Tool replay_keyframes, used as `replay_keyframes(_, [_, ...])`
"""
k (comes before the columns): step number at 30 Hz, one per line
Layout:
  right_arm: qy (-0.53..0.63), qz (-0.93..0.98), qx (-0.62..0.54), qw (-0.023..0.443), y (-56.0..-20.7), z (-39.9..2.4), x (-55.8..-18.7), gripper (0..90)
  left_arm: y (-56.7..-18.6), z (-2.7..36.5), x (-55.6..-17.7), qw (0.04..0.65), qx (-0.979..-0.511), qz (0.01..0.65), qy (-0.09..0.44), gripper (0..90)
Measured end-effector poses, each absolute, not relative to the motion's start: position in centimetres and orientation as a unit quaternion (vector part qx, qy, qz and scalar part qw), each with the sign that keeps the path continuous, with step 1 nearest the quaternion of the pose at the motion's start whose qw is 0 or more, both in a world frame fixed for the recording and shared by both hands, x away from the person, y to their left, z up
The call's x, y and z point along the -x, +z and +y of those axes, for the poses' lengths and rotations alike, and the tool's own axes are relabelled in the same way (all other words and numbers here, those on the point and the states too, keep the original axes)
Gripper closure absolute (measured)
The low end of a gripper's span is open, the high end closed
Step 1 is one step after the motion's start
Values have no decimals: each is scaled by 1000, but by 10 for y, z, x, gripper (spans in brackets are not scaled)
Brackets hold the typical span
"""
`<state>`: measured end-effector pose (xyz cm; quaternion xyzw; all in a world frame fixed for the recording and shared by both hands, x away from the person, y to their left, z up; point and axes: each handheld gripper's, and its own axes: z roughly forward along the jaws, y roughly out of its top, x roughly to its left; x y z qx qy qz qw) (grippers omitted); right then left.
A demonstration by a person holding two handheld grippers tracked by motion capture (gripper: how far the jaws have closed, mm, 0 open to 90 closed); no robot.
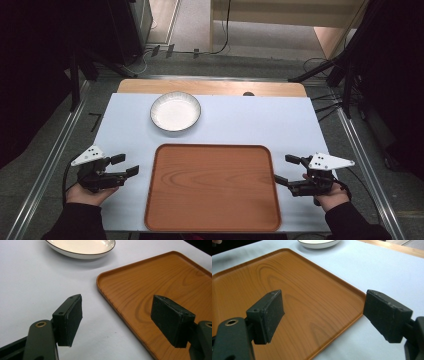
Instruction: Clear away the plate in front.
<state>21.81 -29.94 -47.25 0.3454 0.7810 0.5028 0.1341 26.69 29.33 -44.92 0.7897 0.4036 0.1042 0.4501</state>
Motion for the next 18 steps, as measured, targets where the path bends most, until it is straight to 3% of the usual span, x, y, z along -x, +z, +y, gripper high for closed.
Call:
replay_keyframes(5, [503,781,-347,132,-473,-299,-218,173,-449,293,-268,449,-784,419,89,279])
replay_keyframes(18, [499,782,-351,131,-473,-299,-219,173,-451,289,-278,434,-775,446,112,289])
